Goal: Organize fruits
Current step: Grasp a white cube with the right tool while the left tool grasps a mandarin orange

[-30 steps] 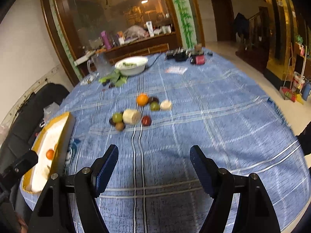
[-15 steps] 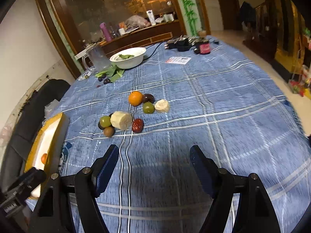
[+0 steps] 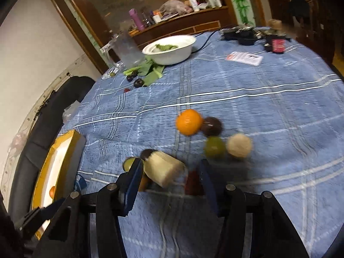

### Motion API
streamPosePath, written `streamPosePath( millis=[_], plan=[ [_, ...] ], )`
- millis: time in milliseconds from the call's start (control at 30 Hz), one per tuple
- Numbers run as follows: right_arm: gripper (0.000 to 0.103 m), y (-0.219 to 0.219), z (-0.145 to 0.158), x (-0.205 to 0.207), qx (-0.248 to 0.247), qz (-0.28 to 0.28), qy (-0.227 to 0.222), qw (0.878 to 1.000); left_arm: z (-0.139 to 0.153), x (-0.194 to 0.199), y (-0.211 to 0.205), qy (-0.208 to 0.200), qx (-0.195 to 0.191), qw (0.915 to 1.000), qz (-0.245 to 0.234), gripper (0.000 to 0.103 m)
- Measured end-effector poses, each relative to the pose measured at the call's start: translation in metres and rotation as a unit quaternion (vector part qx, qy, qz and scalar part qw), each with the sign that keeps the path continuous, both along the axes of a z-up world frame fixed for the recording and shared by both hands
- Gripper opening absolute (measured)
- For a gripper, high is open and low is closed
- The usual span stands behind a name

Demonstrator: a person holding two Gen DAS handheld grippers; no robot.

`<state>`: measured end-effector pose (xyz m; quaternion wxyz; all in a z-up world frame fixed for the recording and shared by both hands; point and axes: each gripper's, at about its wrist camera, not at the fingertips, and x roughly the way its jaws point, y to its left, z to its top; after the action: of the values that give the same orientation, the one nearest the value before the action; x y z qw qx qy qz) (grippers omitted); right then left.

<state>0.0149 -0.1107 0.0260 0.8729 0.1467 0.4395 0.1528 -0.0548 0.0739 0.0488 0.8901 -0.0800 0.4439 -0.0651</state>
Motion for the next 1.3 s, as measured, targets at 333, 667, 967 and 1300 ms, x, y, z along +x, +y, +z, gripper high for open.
streamPosePath(
  millis=[333, 667, 967, 1300],
  plan=[
    [0.041, -0.009, 0.003, -0.022, -0.002, 0.035, -0.003, 0.999, 0.004, 0.013, -0.01, 0.003, -0.006, 0.9998, -0.017, 0.073],
    [0.041, -0.043, -0.003, -0.041, 0.074, 0.029, -0.025, 0.997, 0.026, 0.092, -0.069, -0.006, 0.019, 0.996, -0.088, 0.072],
    [0.042, -0.042, 0.001, -0.044, 0.08, 0.036, -0.032, 0.996, -0.028, 0.163, -0.105, 0.053, -0.03, 0.9907, -0.121, 0.064],
    [0.042, -0.041, 0.0, -0.044, 0.084, 0.044, -0.031, 0.995, -0.034, 0.164, -0.111, 0.056, -0.06, 0.9887, -0.125, 0.038]
  ],
)
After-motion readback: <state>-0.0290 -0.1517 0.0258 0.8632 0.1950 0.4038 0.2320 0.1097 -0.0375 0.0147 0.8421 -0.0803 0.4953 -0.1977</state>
